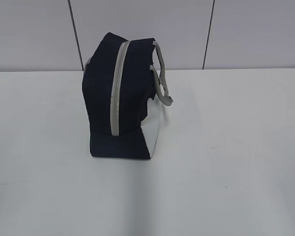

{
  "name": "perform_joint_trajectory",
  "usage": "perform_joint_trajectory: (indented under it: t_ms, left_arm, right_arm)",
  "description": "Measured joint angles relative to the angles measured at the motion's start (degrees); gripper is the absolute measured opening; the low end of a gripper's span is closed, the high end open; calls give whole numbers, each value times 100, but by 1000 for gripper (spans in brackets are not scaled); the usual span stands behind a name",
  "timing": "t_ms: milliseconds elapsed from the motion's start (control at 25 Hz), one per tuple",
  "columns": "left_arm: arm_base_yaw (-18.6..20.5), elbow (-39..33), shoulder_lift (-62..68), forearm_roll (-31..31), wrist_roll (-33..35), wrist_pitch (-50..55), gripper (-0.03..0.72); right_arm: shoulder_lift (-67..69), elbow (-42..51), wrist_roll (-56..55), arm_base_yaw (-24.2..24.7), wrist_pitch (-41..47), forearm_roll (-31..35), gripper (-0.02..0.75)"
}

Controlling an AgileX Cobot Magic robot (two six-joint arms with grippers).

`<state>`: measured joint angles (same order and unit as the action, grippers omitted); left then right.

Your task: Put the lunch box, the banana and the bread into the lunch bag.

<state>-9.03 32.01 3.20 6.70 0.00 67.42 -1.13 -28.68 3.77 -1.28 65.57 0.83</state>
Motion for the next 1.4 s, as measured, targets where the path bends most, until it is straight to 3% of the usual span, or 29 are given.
perform_joint_trajectory:
  t_ms: [400,880,1400]
  left_arm:
    - [13,0,0,0,0,0,242]
    - [890,-4,-408,6,0,-10,242]
    - [969,-4,-426,0,0,-10,242]
  right_arm:
    - [0,0,-13,0,0,3,565]
    - [0,0,-13,11,0,27,564]
    - [0,0,-13,33,-9,27,565]
